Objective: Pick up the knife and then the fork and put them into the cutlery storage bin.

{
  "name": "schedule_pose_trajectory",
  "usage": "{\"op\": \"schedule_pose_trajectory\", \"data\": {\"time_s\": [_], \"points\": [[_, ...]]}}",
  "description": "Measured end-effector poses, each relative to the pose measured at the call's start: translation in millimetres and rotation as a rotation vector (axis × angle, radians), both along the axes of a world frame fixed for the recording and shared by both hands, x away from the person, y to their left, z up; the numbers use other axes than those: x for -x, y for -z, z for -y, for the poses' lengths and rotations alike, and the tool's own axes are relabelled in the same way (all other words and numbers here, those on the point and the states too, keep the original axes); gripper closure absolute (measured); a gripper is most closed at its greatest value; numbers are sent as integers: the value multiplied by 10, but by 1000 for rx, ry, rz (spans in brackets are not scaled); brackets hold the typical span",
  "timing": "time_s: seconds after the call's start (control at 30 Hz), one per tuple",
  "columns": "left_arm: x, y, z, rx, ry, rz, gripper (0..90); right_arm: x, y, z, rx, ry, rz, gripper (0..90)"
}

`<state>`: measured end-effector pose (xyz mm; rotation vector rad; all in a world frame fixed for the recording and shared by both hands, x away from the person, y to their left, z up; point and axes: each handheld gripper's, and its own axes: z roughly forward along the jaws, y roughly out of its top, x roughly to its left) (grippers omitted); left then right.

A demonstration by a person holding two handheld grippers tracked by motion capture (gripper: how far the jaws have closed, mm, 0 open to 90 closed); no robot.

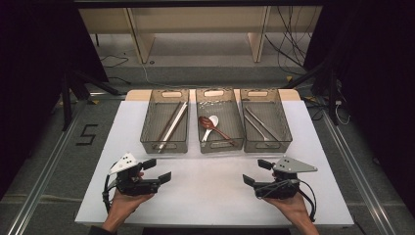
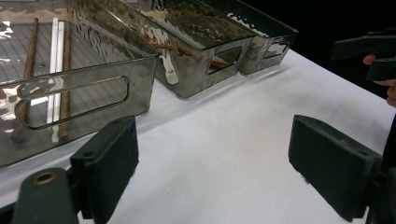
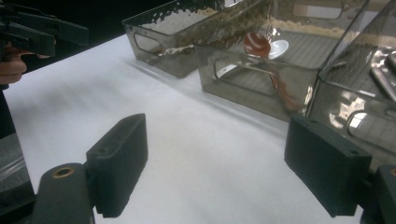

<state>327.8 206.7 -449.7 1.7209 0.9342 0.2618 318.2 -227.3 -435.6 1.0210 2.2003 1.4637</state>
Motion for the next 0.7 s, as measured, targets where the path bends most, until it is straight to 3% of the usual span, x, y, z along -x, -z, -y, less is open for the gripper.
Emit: {"op": "schedule_pose_trajectory", "data": {"time_s": [0.7], "points": [[11,3,14,4,9,-3,156,72,66,81,-14,38,10,204]]}}
